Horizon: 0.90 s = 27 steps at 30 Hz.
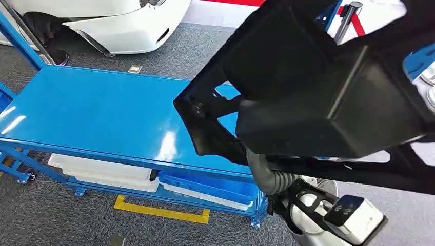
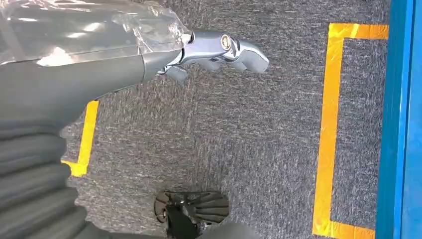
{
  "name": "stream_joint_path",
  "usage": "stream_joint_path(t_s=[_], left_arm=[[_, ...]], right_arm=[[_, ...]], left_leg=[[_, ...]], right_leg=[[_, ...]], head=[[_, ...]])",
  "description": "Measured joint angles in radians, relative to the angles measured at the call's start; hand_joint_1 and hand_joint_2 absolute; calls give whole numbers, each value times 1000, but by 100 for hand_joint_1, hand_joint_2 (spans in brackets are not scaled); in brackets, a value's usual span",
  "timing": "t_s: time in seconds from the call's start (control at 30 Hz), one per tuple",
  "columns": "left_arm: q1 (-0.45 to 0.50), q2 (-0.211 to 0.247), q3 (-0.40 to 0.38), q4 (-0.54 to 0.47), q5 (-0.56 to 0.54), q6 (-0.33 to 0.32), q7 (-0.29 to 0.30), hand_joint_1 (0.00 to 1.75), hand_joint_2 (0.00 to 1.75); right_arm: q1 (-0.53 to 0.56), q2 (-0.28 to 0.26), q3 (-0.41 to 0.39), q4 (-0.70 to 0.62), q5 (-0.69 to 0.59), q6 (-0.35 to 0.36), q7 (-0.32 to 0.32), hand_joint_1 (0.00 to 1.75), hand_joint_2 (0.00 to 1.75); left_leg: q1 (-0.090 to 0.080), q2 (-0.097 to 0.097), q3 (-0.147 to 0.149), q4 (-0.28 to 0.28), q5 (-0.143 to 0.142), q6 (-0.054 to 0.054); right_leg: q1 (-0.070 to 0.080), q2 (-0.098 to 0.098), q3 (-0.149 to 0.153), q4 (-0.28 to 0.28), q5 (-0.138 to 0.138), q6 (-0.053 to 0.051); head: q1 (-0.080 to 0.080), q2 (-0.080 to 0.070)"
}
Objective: Take the parts from the cabinet and place them on the table.
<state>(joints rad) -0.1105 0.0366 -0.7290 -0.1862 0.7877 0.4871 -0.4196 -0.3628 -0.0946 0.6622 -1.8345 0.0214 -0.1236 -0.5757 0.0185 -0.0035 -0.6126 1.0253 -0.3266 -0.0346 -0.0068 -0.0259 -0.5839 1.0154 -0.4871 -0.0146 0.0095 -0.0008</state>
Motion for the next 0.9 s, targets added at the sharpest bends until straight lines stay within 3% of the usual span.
stream_joint_path(t_s=[0.67, 0.9], left_arm=[[0, 0, 8, 0, 0, 2, -1, 0, 175], [0, 0, 10, 0, -6, 35, -39, 0, 175]], right_arm=[[16, 0, -1, -8, -1, 0, -2, 175, 175], [25, 0, -6, -8, 0, -2, -2, 175, 175]], left_leg=[[0, 0, 0, 0, 0, 0], [0, 0, 0, 0, 0, 0]], right_leg=[[0, 0, 0, 0, 0, 0], [0, 0, 0, 0, 0, 0]], head=[[0, 0], [0, 0]])
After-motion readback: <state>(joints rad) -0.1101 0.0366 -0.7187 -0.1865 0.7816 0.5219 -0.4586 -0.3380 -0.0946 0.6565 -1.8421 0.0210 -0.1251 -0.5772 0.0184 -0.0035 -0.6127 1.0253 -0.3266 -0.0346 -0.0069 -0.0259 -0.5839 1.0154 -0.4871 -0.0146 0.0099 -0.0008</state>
